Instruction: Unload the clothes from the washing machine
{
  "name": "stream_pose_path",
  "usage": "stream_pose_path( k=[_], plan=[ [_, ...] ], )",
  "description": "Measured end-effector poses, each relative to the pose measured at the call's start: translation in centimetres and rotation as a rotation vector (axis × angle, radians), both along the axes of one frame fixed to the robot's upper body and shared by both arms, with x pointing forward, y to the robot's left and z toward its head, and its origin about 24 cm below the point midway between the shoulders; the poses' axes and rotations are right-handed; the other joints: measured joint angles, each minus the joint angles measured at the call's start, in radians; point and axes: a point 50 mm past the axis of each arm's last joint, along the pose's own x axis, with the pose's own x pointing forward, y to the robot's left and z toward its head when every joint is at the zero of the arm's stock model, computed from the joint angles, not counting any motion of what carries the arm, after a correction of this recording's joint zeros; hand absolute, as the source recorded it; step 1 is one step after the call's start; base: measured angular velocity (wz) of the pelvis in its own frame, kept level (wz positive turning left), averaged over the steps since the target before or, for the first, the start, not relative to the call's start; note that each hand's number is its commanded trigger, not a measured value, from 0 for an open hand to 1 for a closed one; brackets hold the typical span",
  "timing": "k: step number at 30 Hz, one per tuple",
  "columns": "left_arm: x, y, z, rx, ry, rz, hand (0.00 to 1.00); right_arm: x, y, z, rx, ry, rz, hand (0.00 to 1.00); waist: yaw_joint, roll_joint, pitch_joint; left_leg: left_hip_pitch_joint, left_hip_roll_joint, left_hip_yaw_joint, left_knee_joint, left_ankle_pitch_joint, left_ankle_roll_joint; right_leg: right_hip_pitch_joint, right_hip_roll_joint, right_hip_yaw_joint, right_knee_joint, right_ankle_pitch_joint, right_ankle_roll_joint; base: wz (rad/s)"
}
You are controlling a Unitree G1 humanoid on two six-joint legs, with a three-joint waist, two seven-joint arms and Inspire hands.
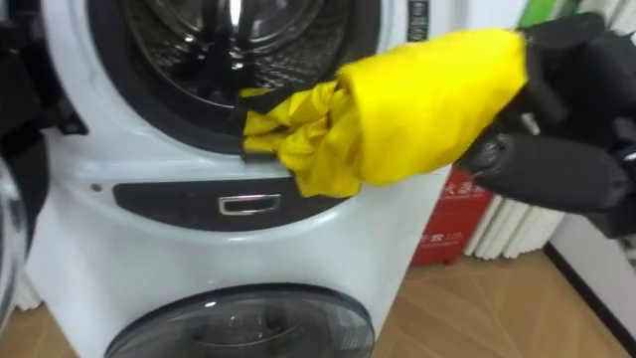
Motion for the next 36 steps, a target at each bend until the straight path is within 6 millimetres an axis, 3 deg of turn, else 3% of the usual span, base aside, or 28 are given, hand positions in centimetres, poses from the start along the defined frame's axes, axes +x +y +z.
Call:
stream_pose_path(
  k=[8,16,17,22,24,28,31,34,36],
  plan=[
    [2.0,0.6,0.2,0.010,-0.039,-0.020,0.00,-0.5,-0.9,-1.4,-0.018,0.082,-0.055,1.00,0.011,-0.008,0.0001,0.033,0.014,0.069,-0.011,-0.015,-0.011,0.001,0.015,0.041,0.008,0.003,-0.004,-0.25],
    [2.1,0.5,0.1,-0.025,-0.011,-0.022,0.00,-0.8,-1.3,-2.4,-0.116,0.153,-0.109,1.00,0.008,0.023,-0.0003,0.033,0.043,0.187,0.016,-0.030,-0.022,-0.064,0.047,0.143,0.038,0.022,-0.018,-0.42],
    [2.1,0.5,0.1,-0.025,-0.006,-0.021,0.00,-0.9,-1.4,-2.6,-0.115,0.165,-0.111,1.00,0.006,0.024,0.0032,0.033,0.048,0.206,0.020,-0.031,-0.022,-0.072,0.051,0.158,0.037,0.028,-0.020,-0.53],
    [3.1,0.6,0.1,-0.033,-0.008,-0.051,0.00,-0.9,-2.3,-4.1,-0.104,0.252,-0.120,1.00,-0.008,0.034,0.0053,0.034,0.054,0.270,0.025,-0.027,-0.025,-0.114,0.069,0.222,0.056,0.048,-0.016,-0.43],
    [4.1,0.3,0.1,-0.037,-0.014,-0.092,0.00,-1.1,-3.0,-5.4,-0.091,0.318,-0.140,1.00,-0.018,0.035,0.0052,0.020,0.065,0.297,0.033,-0.024,-0.021,-0.136,0.075,0.246,0.056,0.057,-0.004,-0.29],
    [6.1,-0.1,0.1,-0.057,-0.027,-0.138,0.00,-0.9,-3.2,-8.3,-0.043,0.436,-0.150,1.00,-0.022,0.038,0.0040,-0.031,0.083,0.340,0.085,-0.034,-0.015,-0.196,0.087,0.278,0.069,0.080,-0.006,-0.43],
    [7.7,-1.0,0.0,-0.080,-0.054,-0.177,0.00,-0.9,-2.9,-12.6,0.047,0.602,-0.143,1.00,-0.030,0.051,0.0038,-0.068,0.102,0.370,0.122,-0.043,-0.009,-0.240,0.095,0.299,0.071,0.100,-0.002,-0.35],
    [8.1,-1.8,-0.2,-0.099,-0.058,-0.223,0.00,-1.1,-2.9,-16.4,0.092,0.752,-0.153,1.00,-0.040,0.088,0.0043,-0.098,0.110,0.394,0.145,-0.053,0.000,-0.277,0.093,0.302,0.077,0.113,0.001,-0.31],
    [8.6,-2.2,-0.2,-0.111,-0.063,-0.246,0.00,-1.6,-3.7,-19.1,0.111,0.864,-0.218,1.00,-0.056,0.115,0.0080,-0.128,0.099,0.390,0.152,-0.054,0.000,-0.314,0.091,0.310,0.091,0.118,0.008,-0.09]
  ],
)
